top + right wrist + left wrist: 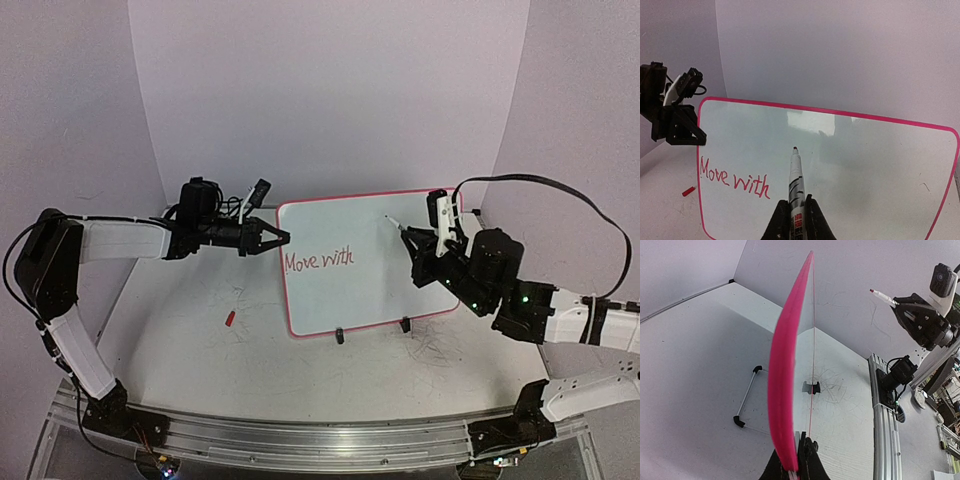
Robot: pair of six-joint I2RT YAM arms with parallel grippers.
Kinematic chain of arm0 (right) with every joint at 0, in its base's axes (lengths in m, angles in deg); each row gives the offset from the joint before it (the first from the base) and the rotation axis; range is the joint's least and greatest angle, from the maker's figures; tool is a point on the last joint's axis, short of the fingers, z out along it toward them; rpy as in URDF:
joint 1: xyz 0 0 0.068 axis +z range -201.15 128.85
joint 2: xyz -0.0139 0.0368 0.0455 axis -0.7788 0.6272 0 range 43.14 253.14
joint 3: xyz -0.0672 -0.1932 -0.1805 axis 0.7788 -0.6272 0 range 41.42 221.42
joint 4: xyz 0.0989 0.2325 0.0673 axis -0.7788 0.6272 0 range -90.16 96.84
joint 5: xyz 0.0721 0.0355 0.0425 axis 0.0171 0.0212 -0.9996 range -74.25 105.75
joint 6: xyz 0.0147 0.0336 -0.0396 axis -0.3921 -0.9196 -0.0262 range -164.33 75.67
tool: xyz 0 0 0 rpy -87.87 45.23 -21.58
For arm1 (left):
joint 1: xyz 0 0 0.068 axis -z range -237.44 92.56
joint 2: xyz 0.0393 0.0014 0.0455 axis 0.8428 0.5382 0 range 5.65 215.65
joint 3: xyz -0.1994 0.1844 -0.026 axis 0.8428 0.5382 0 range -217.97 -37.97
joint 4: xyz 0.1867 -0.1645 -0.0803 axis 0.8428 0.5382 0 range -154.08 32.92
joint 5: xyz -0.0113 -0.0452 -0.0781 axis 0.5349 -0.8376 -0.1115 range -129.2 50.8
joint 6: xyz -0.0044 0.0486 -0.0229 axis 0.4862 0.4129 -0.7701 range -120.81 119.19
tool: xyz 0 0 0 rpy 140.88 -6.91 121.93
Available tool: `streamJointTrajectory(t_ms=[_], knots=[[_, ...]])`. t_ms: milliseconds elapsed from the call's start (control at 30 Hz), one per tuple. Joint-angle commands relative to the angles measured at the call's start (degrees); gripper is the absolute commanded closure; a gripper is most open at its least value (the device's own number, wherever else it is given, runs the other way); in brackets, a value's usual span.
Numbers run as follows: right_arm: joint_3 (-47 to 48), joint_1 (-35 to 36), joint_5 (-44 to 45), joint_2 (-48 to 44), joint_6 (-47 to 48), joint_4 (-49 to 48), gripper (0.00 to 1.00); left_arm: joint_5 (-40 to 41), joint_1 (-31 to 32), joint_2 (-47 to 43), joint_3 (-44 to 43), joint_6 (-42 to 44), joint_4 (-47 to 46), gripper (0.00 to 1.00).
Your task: Write a sentence on the whiteboard
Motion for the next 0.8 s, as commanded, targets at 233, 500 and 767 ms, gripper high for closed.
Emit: streamJointTrajectory(t_ms=[233,500,767], knots=[[2.18,0.04,-1.57,6.7,2.36,-0.78,1.0,6.63,2.08,-0.88,-2.17,10.4,8.8,1.0],[2.73,0.0,-2.83,8.36,2.66,-0.08,1.0,7.89,2.09,-1.31,-1.42,10.84,8.83,1.0],[1.75,-0.84,-3.78,8.19,1.85,-0.14,1.0,9.24,2.05,-1.06,-1.54,9.98,8.04,1.0]])
